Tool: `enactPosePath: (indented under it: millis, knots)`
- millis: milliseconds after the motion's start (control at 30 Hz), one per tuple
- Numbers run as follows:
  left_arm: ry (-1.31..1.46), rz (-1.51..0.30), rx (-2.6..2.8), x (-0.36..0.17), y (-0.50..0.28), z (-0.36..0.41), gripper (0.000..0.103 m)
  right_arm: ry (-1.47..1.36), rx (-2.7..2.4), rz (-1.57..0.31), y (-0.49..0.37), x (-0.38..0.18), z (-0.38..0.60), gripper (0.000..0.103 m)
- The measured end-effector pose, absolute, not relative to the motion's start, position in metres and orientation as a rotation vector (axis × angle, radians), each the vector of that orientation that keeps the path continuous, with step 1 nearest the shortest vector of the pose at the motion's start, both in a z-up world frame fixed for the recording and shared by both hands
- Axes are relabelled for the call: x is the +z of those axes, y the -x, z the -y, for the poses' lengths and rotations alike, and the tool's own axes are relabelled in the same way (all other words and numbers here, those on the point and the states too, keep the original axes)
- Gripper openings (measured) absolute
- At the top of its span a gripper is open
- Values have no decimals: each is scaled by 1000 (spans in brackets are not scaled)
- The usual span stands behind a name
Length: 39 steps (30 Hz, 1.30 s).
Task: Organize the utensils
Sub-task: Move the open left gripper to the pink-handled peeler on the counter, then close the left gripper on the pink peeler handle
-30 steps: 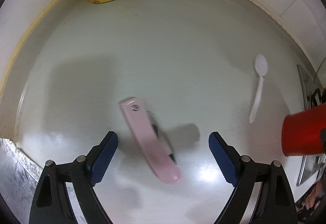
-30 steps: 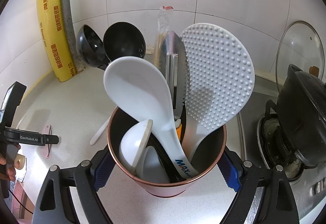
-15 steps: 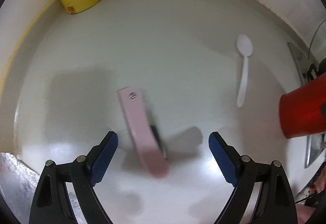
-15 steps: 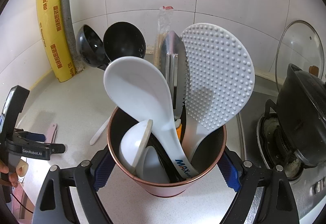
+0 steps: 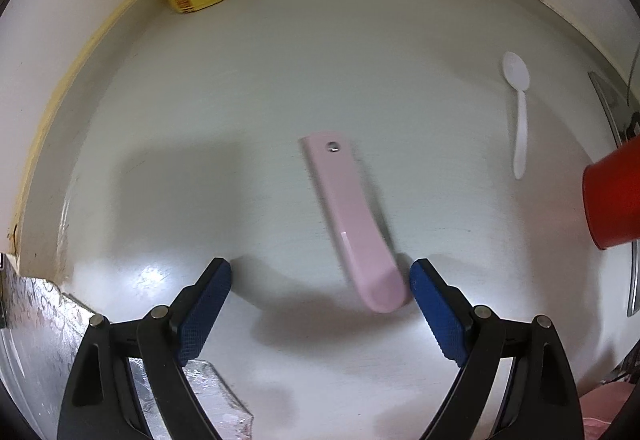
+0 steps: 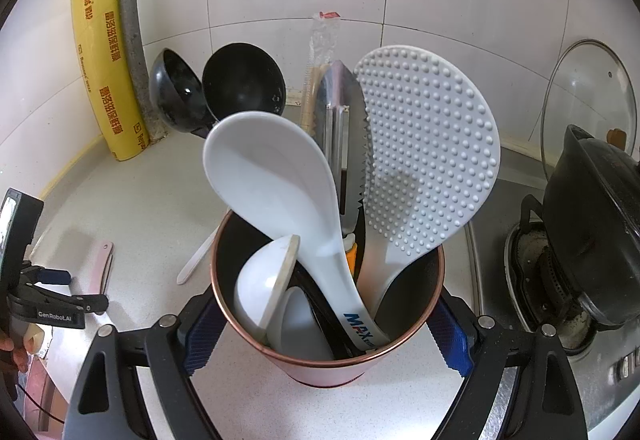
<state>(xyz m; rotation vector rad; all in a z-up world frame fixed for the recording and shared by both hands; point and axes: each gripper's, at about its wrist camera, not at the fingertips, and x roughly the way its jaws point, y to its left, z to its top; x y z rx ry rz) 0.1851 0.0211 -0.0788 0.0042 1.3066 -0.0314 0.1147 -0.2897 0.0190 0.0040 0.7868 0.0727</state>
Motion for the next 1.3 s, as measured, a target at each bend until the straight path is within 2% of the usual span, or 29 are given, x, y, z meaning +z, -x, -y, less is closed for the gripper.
enactPosePath:
  millis: [433,767,933,1100,1300]
  knots:
    - [77,-1309,66,-90,-189,-74,91,-2,73,-787,-114,19,291,90]
    - [44,-1307,32,-92,-203,-44,90,-1,72,-787,-114,19,291,90]
    - [16,-1294,-2,-91,-211,-30,84,-1,72,-788,-115,19,290,90]
    - [-1,-1285,-24,-97,-227,-18,72,0,71,-787,-114,19,290,91]
    - [-21,-1269,-51,-101,-236,-8,64,1,71,-788,-115,19,289,91]
